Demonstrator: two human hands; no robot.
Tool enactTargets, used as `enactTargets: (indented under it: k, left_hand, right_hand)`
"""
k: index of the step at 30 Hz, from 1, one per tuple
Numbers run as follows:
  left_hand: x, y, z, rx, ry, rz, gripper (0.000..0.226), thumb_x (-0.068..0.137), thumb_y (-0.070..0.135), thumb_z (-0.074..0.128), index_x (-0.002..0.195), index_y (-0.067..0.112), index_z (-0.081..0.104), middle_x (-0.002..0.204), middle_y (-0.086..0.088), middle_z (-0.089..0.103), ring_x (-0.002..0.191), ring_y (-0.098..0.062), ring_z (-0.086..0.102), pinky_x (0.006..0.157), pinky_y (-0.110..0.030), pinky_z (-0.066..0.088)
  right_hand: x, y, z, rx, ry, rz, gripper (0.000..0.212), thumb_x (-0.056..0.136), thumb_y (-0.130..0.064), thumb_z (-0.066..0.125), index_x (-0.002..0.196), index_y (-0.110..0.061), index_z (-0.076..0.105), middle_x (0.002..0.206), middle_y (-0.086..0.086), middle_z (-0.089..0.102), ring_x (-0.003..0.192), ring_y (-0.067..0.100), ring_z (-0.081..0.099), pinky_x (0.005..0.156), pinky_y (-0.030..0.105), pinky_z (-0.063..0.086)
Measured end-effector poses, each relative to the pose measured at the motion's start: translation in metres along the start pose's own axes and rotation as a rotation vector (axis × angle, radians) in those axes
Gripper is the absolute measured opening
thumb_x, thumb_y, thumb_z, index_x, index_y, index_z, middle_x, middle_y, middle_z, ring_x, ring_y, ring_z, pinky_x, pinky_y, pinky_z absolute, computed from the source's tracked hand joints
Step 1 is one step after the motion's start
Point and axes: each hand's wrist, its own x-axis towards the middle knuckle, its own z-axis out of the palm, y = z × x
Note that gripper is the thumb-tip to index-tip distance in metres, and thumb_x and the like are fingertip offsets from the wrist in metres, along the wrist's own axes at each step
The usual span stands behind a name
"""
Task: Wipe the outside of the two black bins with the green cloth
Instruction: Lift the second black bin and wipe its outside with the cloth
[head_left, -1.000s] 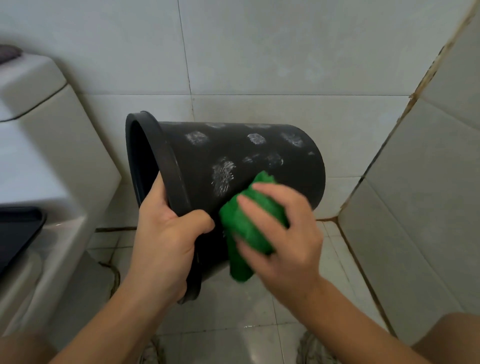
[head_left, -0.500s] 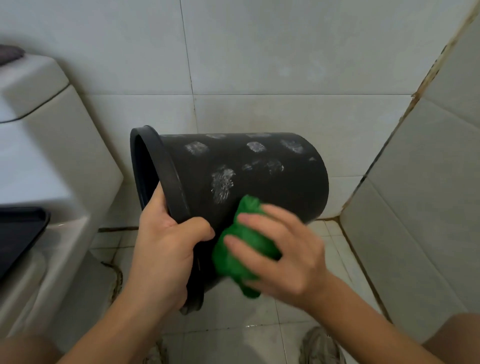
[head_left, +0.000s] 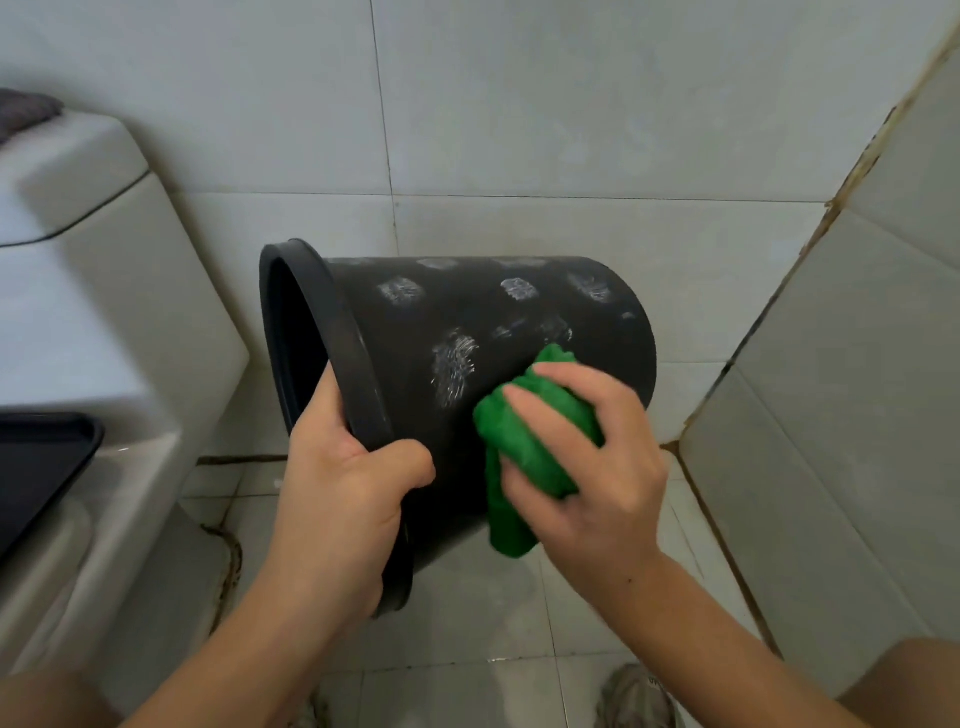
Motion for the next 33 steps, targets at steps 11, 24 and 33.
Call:
enactTargets:
  k: [11, 24, 33]
  left_hand:
    - [-0.007, 0.003, -0.007, 0.208, -0.045, 0.003, 0.062, 0.048, -0.004, 0.047, 0.083, 0.042, 0.069, 0.07, 0.006, 0.067, 0.068, -0.009, 0.063, 0.057, -0.024, 0.05]
    - [-0.013, 0.002, 0.0, 0.286, -0.192, 0.063, 0.062, 0.051, -0.009, 0.044, 0.1, 0.024, 0.064, 0.054, 0.021, 0.058, 0.051, 0.006, 0.054, 0.052, -0.004, 0.04]
    - [-0.011, -0.006, 0.002, 0.225, -0.192, 0.069, 0.066, 0.051, -0.01, 0.047, 0.091, 0.037, 0.07, 0.061, 0.006, 0.061, 0.055, -0.006, 0.053, 0.052, -0.024, 0.046]
  right_hand:
    - [0.026, 0.044, -0.012, 0.0, 0.0, 0.438, 0.034, 0.082, -0.029, 0.062, 0.112, -0.017, 0.071, 0.112, -0.002, 0.06, 0.1, 0.008, 0.056, 0.089, 0.004, 0.036]
    - [0.033, 0.041, -0.011, 0.091, -0.061, 0.475, 0.032, 0.08, -0.033, 0.062, 0.108, -0.02, 0.072, 0.11, -0.003, 0.063, 0.095, -0.007, 0.054, 0.085, 0.005, 0.037]
    - [0.018, -0.007, -0.01, 0.107, -0.102, 0.098, 0.03, 0.082, -0.025, 0.065, 0.106, -0.009, 0.074, 0.113, 0.011, 0.064, 0.106, 0.024, 0.061, 0.091, 0.035, 0.049]
